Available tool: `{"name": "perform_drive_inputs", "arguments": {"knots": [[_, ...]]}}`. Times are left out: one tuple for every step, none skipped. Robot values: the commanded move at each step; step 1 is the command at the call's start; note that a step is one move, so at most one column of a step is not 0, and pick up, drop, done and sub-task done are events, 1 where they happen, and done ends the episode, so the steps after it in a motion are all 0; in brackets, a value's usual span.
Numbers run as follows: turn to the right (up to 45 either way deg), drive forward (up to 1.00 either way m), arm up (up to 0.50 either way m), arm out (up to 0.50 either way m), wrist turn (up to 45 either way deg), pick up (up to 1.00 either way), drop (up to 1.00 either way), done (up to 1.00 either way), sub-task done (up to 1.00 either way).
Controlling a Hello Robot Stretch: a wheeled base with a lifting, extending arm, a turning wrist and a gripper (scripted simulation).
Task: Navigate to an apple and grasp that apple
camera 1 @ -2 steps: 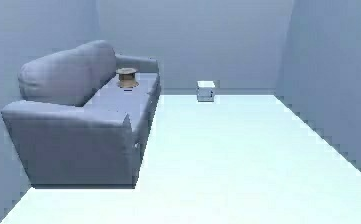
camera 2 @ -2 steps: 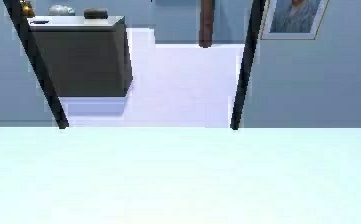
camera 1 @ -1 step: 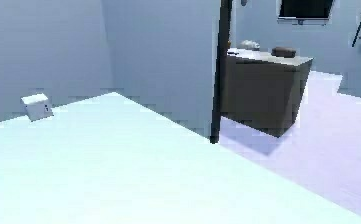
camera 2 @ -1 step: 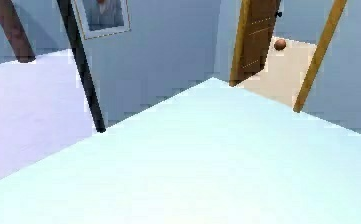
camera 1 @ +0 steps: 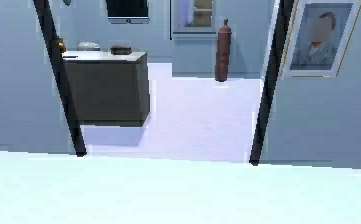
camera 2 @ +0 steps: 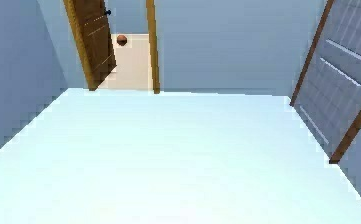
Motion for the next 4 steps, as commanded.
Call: {"name": "perform_drive_inputs", "arguments": {"knots": [[0.0, 1.00, 0.00, 0.00, 0.0, 0.00, 0.00, 0.00, 0.00], [0.0, 1.00, 0.00, 0.00, 0.0, 0.00, 0.00, 0.00, 0.00], [3.0, 0.00, 0.00, 0.00, 0.0, 0.00, 0.00, 0.00, 0.00], [15.0, 0.00, 0.00, 0.00, 0.0, 0.00, 0.00, 0.00, 0.00]]}}
